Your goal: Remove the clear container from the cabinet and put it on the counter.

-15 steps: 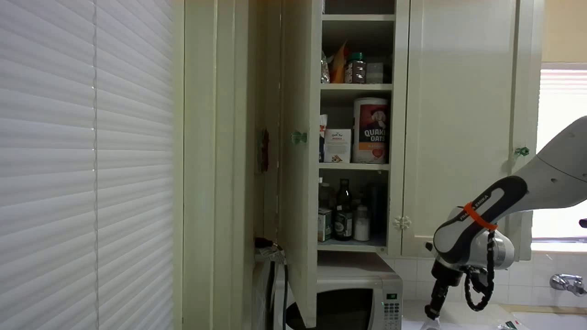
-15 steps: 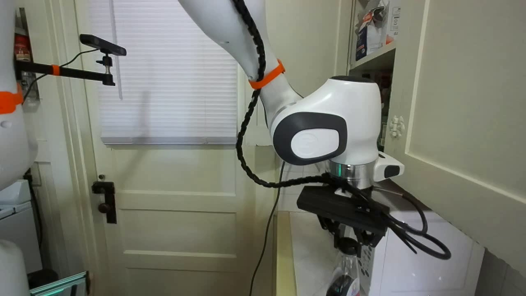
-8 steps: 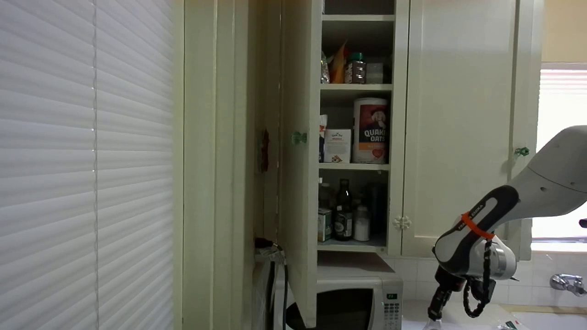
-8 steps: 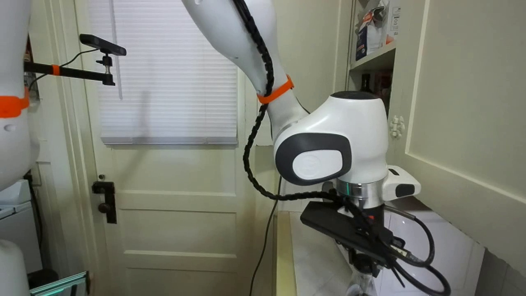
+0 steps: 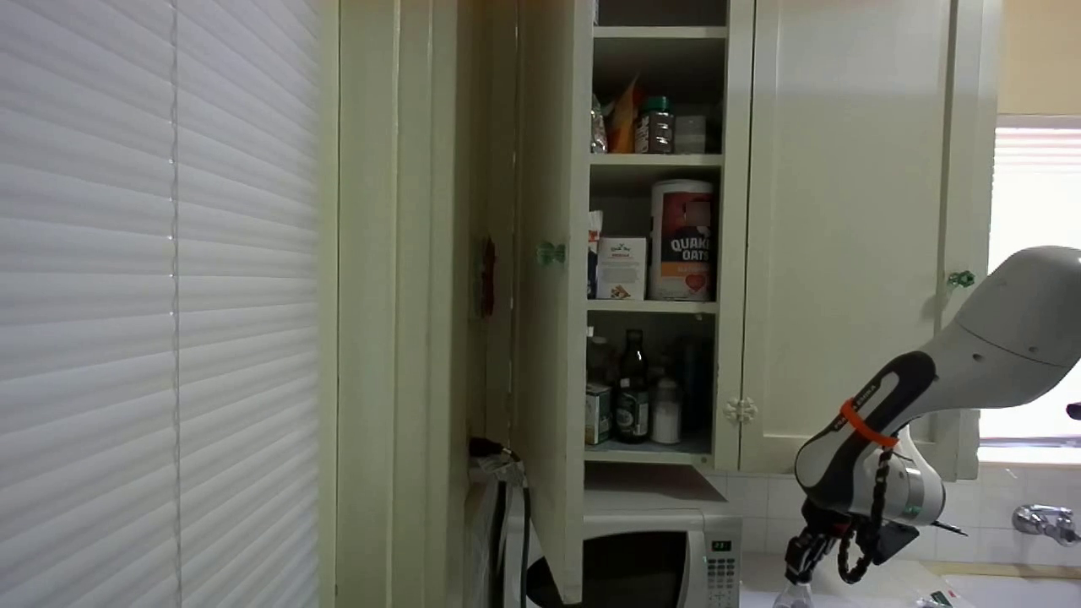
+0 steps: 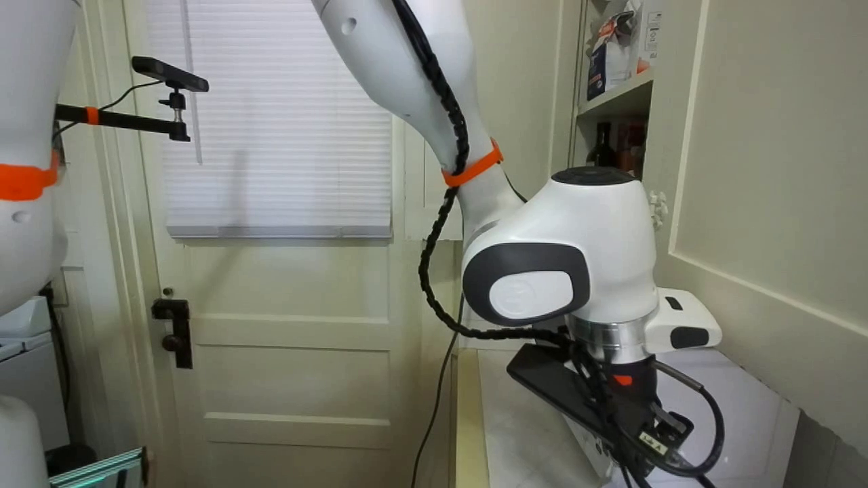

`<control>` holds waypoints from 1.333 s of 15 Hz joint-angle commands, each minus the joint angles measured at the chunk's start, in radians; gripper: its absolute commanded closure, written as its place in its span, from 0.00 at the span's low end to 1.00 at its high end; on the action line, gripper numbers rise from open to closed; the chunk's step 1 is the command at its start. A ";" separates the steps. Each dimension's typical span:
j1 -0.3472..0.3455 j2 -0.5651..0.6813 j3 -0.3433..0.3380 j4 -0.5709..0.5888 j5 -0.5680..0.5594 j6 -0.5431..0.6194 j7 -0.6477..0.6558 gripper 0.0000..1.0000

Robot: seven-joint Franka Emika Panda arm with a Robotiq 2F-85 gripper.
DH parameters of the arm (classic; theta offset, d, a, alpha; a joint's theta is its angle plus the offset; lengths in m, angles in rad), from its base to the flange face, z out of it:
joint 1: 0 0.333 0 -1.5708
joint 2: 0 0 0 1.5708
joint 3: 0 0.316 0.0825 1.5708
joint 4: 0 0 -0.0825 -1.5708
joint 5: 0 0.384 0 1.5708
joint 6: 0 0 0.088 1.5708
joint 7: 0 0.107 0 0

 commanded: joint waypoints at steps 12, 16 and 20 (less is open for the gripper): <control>0.041 -0.087 -0.024 -0.004 -0.025 -0.240 0.154 0.00; 0.025 -0.142 0.010 -0.035 -0.066 -0.311 0.247 0.00; 0.058 -0.268 -0.025 -0.097 -0.223 -0.402 0.442 0.00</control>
